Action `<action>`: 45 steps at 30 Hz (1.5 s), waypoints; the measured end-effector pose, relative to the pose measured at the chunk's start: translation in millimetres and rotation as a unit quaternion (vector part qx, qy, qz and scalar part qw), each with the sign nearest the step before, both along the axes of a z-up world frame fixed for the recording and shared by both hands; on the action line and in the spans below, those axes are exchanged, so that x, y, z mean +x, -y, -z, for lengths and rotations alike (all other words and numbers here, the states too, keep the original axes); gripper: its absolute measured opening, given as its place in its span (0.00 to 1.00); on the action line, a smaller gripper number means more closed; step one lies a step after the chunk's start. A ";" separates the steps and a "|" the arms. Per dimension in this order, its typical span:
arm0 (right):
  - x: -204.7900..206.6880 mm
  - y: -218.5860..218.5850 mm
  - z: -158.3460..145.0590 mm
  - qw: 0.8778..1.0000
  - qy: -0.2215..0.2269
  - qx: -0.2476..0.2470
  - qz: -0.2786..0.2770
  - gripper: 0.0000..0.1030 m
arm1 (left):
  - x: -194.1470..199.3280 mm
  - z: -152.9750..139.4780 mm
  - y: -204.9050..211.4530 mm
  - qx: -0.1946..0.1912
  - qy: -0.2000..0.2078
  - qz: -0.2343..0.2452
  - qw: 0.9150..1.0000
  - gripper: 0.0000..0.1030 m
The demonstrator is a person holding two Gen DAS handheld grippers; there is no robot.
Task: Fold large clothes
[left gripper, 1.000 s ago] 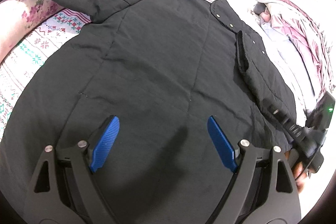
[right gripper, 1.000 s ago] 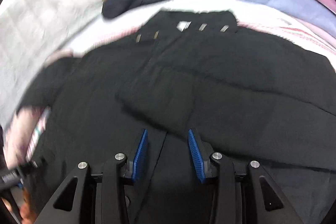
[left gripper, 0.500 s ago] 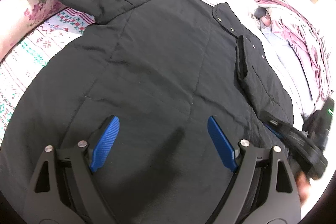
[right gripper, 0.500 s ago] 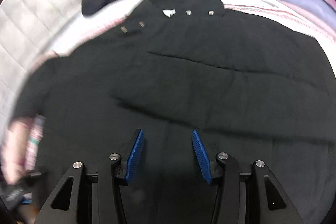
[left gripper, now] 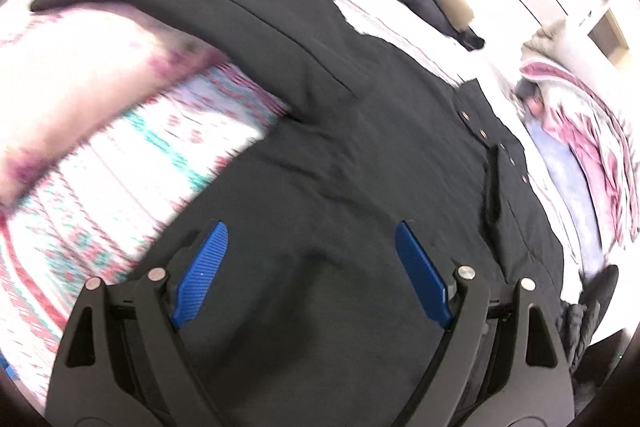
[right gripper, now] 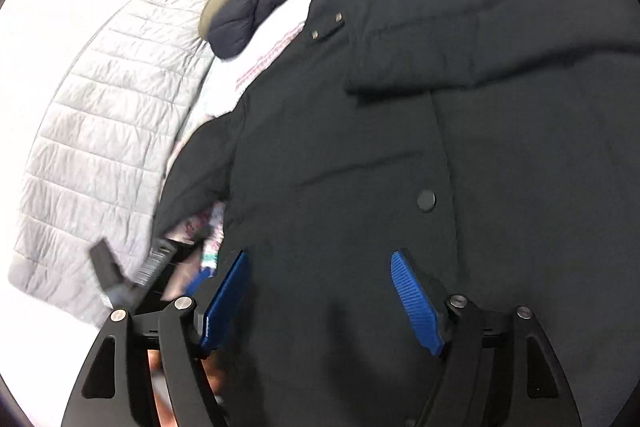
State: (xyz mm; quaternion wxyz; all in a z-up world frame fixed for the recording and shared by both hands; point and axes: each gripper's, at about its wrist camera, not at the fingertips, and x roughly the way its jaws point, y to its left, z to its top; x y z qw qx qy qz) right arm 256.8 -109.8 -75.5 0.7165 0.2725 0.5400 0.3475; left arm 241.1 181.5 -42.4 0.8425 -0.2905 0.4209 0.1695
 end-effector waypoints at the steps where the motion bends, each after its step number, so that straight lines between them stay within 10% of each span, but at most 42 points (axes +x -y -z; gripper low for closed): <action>1: 3.8 -4.9 10.1 1.000 -0.018 -0.017 -0.010 0.73 | -3.2 -4.8 -9.7 0.005 0.007 -0.007 1.000 0.83; 17: 19.2 50.7 20.4 0.994 -0.044 0.041 0.087 0.73 | 6.9 -14.9 -194.4 -0.111 0.032 -0.152 0.982 0.83; 19: 13.7 55.0 21.3 0.994 -0.040 0.045 0.096 0.73 | 9.2 -22.7 -197.4 -0.072 0.045 -0.167 0.982 0.72; 21: 18.7 56.0 22.0 0.993 -0.036 0.047 0.098 0.73 | 14.9 -24.2 -200.5 -0.038 0.042 -0.170 0.984 0.19; 26: 22.8 68.3 27.3 0.989 -0.051 0.070 0.117 0.73 | 11.5 -40.1 -205.8 -0.047 0.101 -0.186 0.976 0.10; 30: 27.7 85.0 31.4 0.985 -0.056 0.085 0.141 0.73 | 20.2 -94.8 -149.7 0.024 0.176 -0.125 0.976 0.09; 35: 29.9 107.5 35.1 0.977 -0.066 0.096 0.177 0.73 | 52.5 -147.1 3.0 0.133 0.226 0.070 0.963 0.12; 39: 32.7 115.6 38.7 0.975 -0.073 0.100 0.184 0.73 | 87.9 -91.2 138.9 0.144 0.138 0.304 0.931 0.73; 45: 37.3 135.7 50.5 0.967 -0.090 0.105 0.212 0.73 | 73.7 -23.9 206.3 0.136 0.069 0.423 0.893 0.74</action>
